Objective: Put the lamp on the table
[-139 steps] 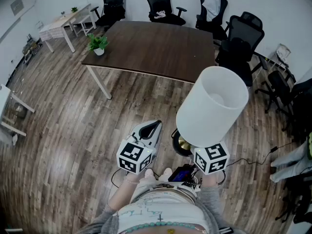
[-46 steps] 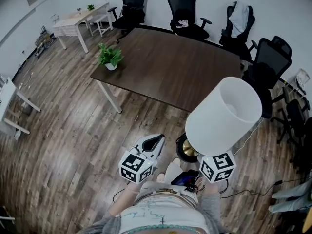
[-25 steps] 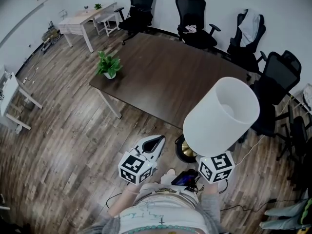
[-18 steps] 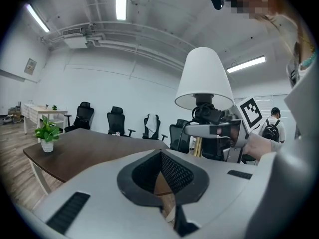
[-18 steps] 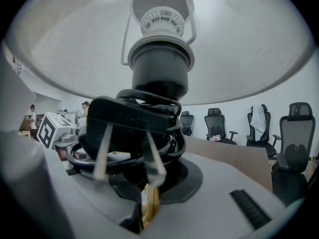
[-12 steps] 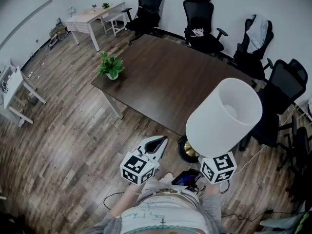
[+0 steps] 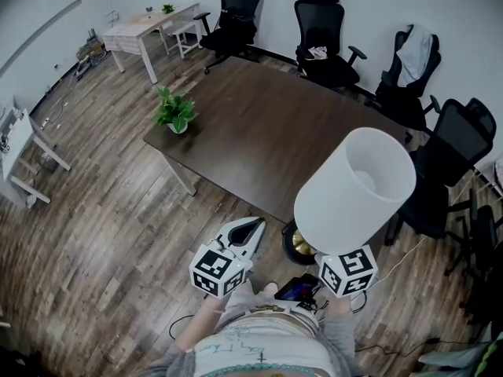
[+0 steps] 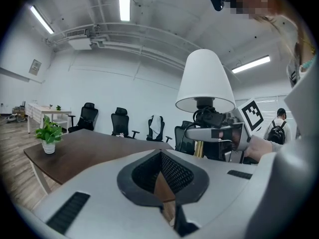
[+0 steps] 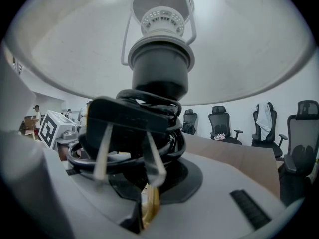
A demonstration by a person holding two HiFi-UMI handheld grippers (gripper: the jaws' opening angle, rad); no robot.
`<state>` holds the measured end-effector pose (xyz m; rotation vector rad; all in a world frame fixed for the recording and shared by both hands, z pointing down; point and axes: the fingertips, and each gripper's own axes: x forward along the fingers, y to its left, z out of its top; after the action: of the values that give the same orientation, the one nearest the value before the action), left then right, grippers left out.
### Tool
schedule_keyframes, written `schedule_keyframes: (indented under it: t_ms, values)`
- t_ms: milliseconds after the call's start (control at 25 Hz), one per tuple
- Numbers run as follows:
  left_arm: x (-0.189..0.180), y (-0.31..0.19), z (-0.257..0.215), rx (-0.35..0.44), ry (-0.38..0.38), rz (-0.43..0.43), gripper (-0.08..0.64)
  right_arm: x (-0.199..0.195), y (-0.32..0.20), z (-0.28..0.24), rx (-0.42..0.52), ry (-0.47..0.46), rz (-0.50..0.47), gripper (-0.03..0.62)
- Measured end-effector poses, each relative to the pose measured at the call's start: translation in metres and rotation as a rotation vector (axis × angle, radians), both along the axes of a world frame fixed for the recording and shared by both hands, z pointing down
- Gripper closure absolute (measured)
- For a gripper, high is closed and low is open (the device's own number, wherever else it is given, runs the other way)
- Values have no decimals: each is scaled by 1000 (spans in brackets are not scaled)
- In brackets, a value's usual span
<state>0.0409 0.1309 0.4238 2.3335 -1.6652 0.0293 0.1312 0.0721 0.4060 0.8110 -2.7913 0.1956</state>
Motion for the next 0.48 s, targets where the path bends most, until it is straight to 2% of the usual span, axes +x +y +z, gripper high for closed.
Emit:
schedule_keyframes:
  t_ms: [480]
  values:
    - [-36,-62,-8,10,-7,146,549,-42,-49,-4,1,11,105,560]
